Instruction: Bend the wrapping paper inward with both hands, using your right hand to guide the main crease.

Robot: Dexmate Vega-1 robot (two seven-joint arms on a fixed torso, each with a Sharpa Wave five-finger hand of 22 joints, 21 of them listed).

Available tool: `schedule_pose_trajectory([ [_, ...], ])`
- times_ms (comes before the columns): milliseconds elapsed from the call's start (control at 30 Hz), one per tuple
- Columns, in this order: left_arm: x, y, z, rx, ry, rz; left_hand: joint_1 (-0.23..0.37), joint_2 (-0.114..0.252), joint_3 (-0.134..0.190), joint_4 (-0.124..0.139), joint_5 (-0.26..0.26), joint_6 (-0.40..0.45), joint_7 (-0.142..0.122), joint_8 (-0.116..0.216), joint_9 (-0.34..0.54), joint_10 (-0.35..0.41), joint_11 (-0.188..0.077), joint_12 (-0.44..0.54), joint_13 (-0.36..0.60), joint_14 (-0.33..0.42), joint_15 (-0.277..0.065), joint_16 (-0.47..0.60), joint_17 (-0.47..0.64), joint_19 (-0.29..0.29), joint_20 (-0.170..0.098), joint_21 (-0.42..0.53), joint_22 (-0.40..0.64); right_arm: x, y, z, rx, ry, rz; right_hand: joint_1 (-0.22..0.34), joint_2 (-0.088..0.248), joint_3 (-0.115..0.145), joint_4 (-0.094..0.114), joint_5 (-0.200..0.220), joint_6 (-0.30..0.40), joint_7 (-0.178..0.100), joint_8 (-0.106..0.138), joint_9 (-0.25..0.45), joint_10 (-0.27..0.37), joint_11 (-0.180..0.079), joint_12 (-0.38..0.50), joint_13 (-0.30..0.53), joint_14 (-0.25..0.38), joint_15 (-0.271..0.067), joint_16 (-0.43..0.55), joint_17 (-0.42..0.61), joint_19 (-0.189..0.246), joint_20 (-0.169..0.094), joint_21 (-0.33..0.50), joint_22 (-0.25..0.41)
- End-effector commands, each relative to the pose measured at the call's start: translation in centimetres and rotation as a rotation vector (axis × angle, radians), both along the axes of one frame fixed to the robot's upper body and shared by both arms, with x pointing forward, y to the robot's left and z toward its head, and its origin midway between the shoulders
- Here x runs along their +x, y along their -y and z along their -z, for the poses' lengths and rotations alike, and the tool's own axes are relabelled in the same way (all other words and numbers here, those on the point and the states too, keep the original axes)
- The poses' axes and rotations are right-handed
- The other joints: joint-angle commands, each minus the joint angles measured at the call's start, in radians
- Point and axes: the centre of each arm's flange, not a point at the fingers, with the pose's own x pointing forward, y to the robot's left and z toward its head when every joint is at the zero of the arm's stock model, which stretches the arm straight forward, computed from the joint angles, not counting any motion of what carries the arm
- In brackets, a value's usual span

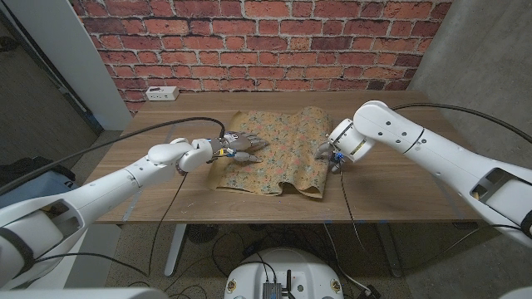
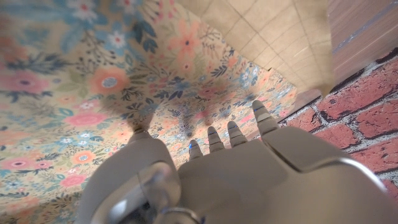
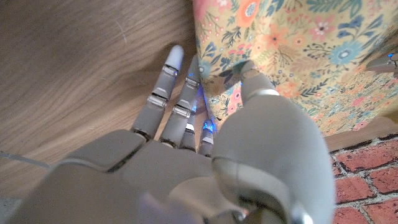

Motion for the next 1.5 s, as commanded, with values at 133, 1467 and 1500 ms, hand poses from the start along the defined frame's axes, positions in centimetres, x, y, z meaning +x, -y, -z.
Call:
schedule_pose_trajectory([
  [133, 0.2, -0.3, 0.1, -0.01, -0.014, -0.004, -0.012, 0.002, 0.0, 0.01, -0.001, 0.003, -0.005, -0.004, 0.001, 0.004, -0.001, -0.005, 0.003, -0.007, -0.004, -0.004, 0.002, -0.01, 0.006, -0.006, 0.003, -0.9, -2.2, -0.7, -0.038, 0.384, 0.151, 0.199, 0.037, 0.03, 0.006, -0.021, 0.157, 0.037, 0.042, 0.023, 0.092, -0.018, 0.112, 0.057, 0.061, -0.135, 0.009, 0.038, -0.003, -0.087, 0.082, 0.028],
  [1467, -1.9, 0.2, -1.8, -0.207, -0.021, 0.133, -0.041, -0.003, 0.028, 0.018, -0.025, 0.214, 0.04, 0.0, 0.001, 0.157, 0.019, 0.007, 0.005, 0.179, -0.016, 0.008, 0.004, 0.103, -0.013, 0.035, 0.012, -5.9, -3.2, -6.6, -0.358, 0.427, -0.106, 0.279, 0.058, 0.06, 0.011, -0.021, 0.125, 0.019, 0.015, 0.048, 0.005, -0.016, 0.096, 0.045, -0.003, -0.136, -0.129, 0.027, -0.128, -0.092, 0.149, 0.052],
  [1500, -1.9, 0.2, -1.8, -0.21, -0.023, 0.134, -0.041, -0.003, 0.028, 0.018, -0.025, 0.211, 0.037, -0.001, 0.002, 0.156, 0.02, 0.006, 0.005, 0.178, -0.016, 0.007, 0.004, 0.102, -0.012, 0.034, 0.012, -6.0, -3.1, -6.7, -0.369, 0.411, -0.112, 0.28, 0.058, 0.06, 0.011, -0.02, 0.123, 0.019, 0.013, 0.048, 0.003, -0.016, 0.095, 0.044, -0.006, -0.135, -0.133, 0.027, -0.131, -0.093, 0.15, 0.053],
])
